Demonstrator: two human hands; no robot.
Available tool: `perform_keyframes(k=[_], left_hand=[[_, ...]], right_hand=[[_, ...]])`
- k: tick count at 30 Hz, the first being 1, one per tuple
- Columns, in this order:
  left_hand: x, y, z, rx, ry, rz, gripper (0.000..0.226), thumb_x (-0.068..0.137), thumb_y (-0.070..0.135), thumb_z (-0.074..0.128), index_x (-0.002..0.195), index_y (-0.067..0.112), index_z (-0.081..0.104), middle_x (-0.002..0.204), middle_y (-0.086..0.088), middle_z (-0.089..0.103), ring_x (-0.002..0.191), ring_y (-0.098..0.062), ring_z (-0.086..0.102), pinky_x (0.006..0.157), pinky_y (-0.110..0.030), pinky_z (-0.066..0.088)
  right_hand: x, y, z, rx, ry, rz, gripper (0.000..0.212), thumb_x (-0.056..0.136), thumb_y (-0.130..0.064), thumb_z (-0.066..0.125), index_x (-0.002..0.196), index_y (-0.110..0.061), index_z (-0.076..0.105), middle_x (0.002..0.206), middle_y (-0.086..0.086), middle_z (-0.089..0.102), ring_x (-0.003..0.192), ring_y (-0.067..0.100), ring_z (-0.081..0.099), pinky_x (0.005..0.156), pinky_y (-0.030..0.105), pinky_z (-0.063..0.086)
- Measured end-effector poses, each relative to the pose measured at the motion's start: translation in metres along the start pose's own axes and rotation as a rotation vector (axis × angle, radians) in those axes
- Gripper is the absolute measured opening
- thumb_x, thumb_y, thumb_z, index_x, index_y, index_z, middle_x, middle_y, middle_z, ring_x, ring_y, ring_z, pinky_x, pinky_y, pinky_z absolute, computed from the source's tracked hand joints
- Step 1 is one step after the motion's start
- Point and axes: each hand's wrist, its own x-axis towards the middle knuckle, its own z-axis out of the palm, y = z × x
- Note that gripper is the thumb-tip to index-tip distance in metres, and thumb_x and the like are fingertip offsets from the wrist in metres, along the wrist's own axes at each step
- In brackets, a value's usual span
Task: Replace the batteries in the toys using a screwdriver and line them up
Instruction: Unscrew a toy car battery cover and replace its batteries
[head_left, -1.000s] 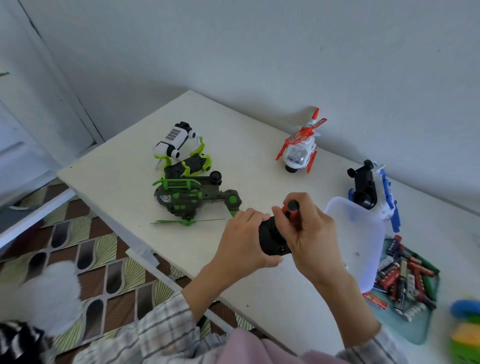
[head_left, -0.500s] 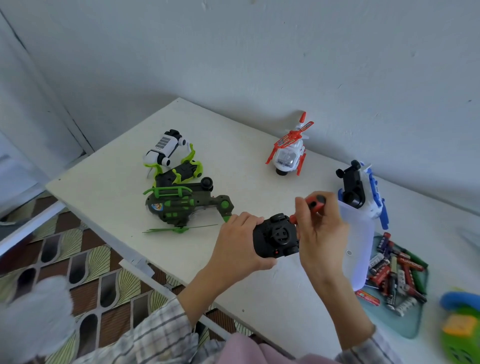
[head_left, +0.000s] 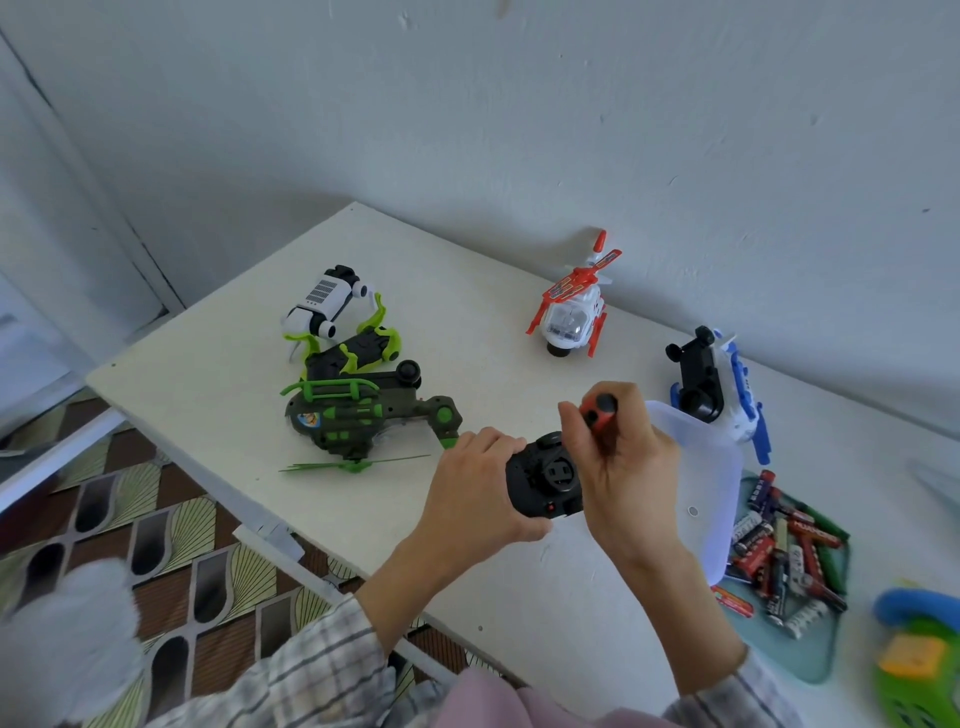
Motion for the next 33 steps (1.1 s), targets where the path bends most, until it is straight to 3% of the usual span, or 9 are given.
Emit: perform_keyframes(k=[9,13,18,23,30,33], left_hand=[[0.001,-0.001,0.002,0.029,0.002,0.007,0.072,0.059,0.055,0.075,0.121,0.024,0.054,0.103,0.011,0.05,0.091,-0.009,0.042,0.082,-0.021,0.036],[0.002,-0.002,0.004,0.02,0.017,0.007,0.074,0.059,0.056,0.076,0.121,0.022,0.054,0.106,0.011,0.051,0.093,-0.008,0.042,0.084,-0.02,0.034],[0.003,-0.002,0.005,0.005,0.017,-0.003,0.076,0.06,0.059,0.077,0.122,0.022,0.054,0.11,0.012,0.051,0.095,-0.007,0.042,0.084,-0.019,0.029],[0.002,-0.004,0.005,-0.006,0.001,-0.007,0.077,0.062,0.062,0.076,0.124,0.022,0.053,0.112,0.013,0.05,0.099,-0.008,0.042,0.084,-0.018,0.027],[0.001,-0.01,0.005,-0.1,-0.006,-0.016,0.073,0.062,0.057,0.08,0.121,0.021,0.056,0.108,0.014,0.049,0.099,-0.009,0.044,0.086,-0.021,0.033],[-0.003,-0.013,0.007,-0.164,0.012,-0.003,0.057,0.067,0.052,0.079,0.111,0.023,0.057,0.105,0.015,0.05,0.098,-0.008,0.045,0.086,-0.02,0.036]], right_hand=[[-0.002,0.003,0.005,-0.018,-0.053,-0.007,0.019,0.086,-0.022,0.058,0.087,-0.025,0.04,0.063,-0.019,0.04,0.058,-0.003,0.047,0.051,0.001,0.033],[-0.003,0.007,0.007,0.017,-0.009,0.061,0.013,0.086,-0.018,0.06,0.088,-0.015,0.047,0.06,-0.017,0.041,0.055,0.001,0.048,0.05,0.001,0.033],[0.001,0.013,0.005,0.118,0.102,0.291,0.02,0.091,-0.013,0.06,0.08,-0.019,0.045,0.06,0.009,0.051,0.057,0.027,0.058,0.048,0.017,0.042],[0.002,0.017,0.002,0.243,0.224,0.484,0.018,0.094,-0.016,0.054,0.08,-0.008,0.045,0.066,0.024,0.054,0.047,0.012,0.053,0.046,0.025,0.041],[-0.005,0.047,-0.005,0.467,0.329,0.822,0.037,0.099,-0.022,0.046,0.086,0.012,0.051,0.054,0.012,0.051,0.036,0.015,0.038,0.035,0.022,0.033],[-0.009,0.053,-0.008,0.537,0.383,0.893,0.036,0.1,-0.026,0.043,0.076,0.0,0.051,0.056,0.01,0.051,0.037,0.013,0.037,0.037,0.023,0.03]])
